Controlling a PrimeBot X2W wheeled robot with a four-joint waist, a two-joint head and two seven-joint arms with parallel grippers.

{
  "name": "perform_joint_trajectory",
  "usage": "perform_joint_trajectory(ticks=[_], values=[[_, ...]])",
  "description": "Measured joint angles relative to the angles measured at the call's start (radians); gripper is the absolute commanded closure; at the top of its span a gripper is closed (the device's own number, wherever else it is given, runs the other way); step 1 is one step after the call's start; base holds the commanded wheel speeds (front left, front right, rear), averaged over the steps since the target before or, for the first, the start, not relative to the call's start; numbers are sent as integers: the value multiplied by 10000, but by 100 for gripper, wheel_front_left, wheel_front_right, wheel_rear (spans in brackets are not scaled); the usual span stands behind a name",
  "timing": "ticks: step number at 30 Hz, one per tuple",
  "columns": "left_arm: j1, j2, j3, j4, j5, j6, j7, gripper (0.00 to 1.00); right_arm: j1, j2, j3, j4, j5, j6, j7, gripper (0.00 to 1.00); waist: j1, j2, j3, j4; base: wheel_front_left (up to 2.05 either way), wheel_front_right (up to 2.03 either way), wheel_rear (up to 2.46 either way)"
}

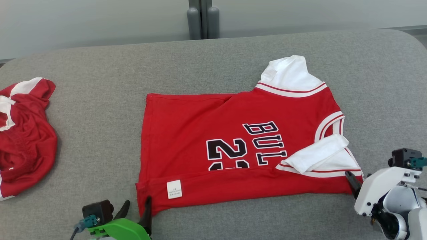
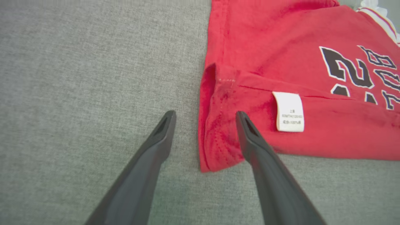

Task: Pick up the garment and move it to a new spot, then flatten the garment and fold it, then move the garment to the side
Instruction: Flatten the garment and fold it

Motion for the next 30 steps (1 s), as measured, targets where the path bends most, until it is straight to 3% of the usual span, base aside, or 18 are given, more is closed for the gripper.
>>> perform_joint_trajectory(ticks=[6, 11, 16, 22, 30], values=[[-714, 399, 130, -360, 6, 8, 522, 0, -1012, -468, 86, -395, -13, 0, 224, 0, 0, 1, 172, -22, 0, 0, 0], [-2243, 608, 132, -148, 19, -12, 1657, 0, -2521, -1166, 568, -506, 56, 0, 784, 0, 0, 0, 488, -21, 0, 0, 0], [-4096, 437, 257, 554, -107, -105, 2621, 0, -4512, -1724, 1425, 366, 228, 0, 1147, 0, 0, 0, 978, -80, 0, 0, 0], [-6102, 98, 211, 1628, -163, -222, 3588, 0, -6745, -1806, 1998, 1801, 368, 0, 1047, 0, 0, 0, 1737, -160, 0, 0, 0], [-7952, -127, -290, 2750, 362, -451, 4314, 0, -8577, -2063, 2888, 3248, 274, 0, 477, 0, 1, 0, 2818, -222, 0, 0, 0]])
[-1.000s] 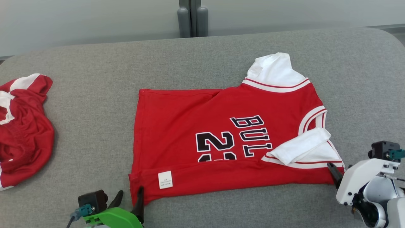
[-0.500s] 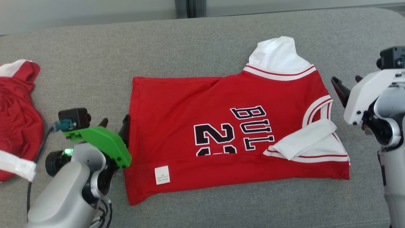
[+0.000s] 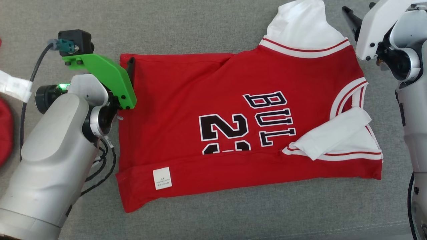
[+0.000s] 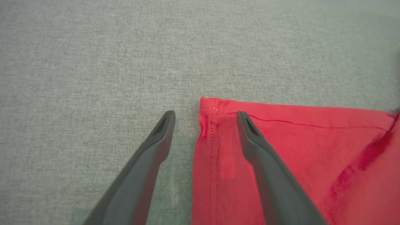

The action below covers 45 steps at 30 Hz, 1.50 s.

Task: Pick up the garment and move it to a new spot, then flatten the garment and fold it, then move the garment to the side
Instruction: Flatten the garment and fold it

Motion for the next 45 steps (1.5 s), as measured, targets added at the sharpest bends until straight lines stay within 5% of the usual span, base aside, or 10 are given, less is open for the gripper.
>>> perform_joint_trajectory(ticks=[9, 11, 12, 13, 30, 31, 32, 33, 45], values=[[-730, -228, -537, 767, 435, -173, 186, 0, -716, -332, 604, 750, 198, 0, -428, 0, 0, 0, 790, 141, 0, 0, 0], [-779, -316, -587, 821, 445, -276, 140, 32, -774, -453, 681, 823, 268, 0, -435, 0, 0, 0, 857, 219, 0, 0, 0], [-809, -343, -639, 867, 458, -353, 90, 85, -838, -529, 729, 857, 268, 0, -437, 0, 0, 0, 899, 257, 0, 0, 0], [-841, -378, -688, 911, 525, -408, 56, 100, -904, -598, 767, 888, 268, 0, -431, 0, 0, 0, 941, 294, 0, 0, 0], [-1453, -1386, -918, 1417, 681, -832, -995, 100, -2019, -909, 1043, 2460, 159, 0, -821, 0, -1, 0, 1805, 1057, 0, 0, 0], [-1485, -1429, -915, 1432, 671, -872, -1043, 100, -2046, -924, 1072, 2527, 171, 0, -821, 36, -1, 0, 1846, 1097, 0, 0, 0], [-1518, -1473, -907, 1459, 631, -911, -1093, 100, -2091, -936, 1085, 2629, 192, 0, -796, 56, -1, 0, 1890, 1143, 0, 0, 0], [-1548, -1517, -903, 1478, 617, -924, -1120, 100, -2131, -966, 1158, 2671, 221, 0, -748, 100, -1, 0, 1927, 1182, 0, 0, 0], [-1668, -1709, -754, 2128, 696, -878, -2451, 100, -2453, -901, 1269, 2844, 79, 2, -2337, 100, -1, 0, 1756, 1141, 0, 0, 0]])
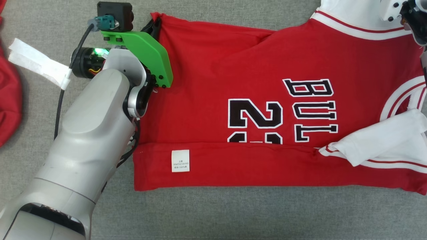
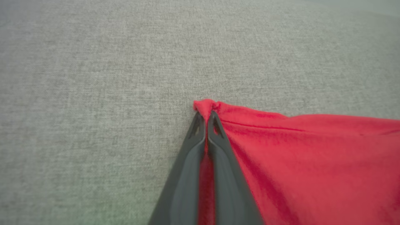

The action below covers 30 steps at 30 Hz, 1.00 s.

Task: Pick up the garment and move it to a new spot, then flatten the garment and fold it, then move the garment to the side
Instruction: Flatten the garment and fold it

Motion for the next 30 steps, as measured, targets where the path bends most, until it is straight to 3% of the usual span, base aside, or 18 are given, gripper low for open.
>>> perform_joint_trajectory(ticks=[8, 15, 25, 30], values=[[545, 117, 48, 242, 23, -46, -897, 100, 708, -199, 364, -445, 871, 0, -982, 100, 1, 0, -603, -86, 0, 0, 0], [1708, 366, -128, -73, 109, -121, -1724, 100, 2465, -690, 514, -1475, 1674, -2, -1908, 100, 1, 0, -1461, -168, 0, 0, 0], [3387, 1135, -353, -1321, 282, -127, -2550, 100, 5251, -961, 355, -3499, 2414, -2, -2019, 100, 0, 0, -2670, -435, 0, 0, 0], [4242, 1555, -460, -1877, 286, -75, -2690, 100, 6625, -1081, 142, -4278, 2527, -2, -1373, 100, 0, 0, -3098, -629, 0, 0, 0]])
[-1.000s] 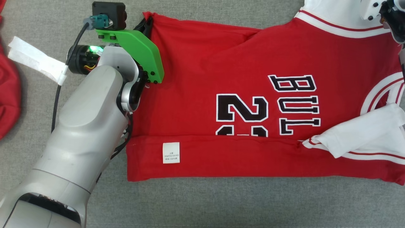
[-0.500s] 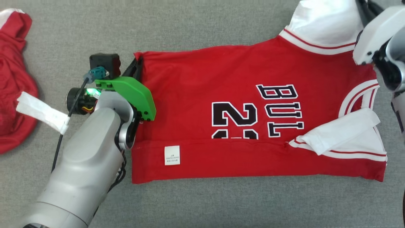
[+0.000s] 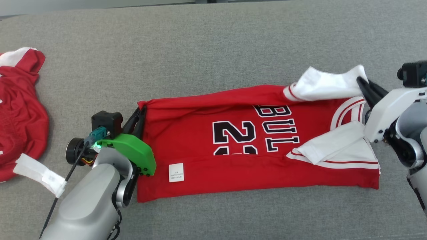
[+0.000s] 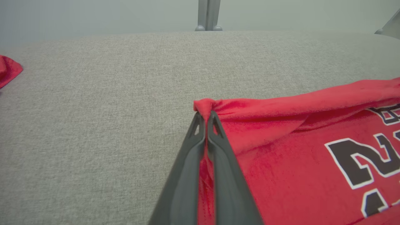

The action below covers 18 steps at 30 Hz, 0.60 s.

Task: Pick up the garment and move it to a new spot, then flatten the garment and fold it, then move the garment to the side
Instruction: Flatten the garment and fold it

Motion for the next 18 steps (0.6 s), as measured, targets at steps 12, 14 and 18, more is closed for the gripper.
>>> perform_joint_trajectory(ticks=[12, 14, 18], values=[[965, 447, -58, -535, 63, 253, -261, 100, 2199, 456, -732, -1618, 10, 0, 1267, 100, -1, 0, -356, -234, 0, 0, 0], [1023, 443, -65, -499, 29, 267, -261, 100, 2437, 581, -773, -1768, -10, 0, 1473, 100, 0, 0, -331, -243, 0, 0, 0], [1078, 403, -58, -385, -29, 267, -334, 51, 2743, 765, -828, -1925, -94, 0, 1745, 45, 0, 0, -304, -263, 0, 0, 0]])
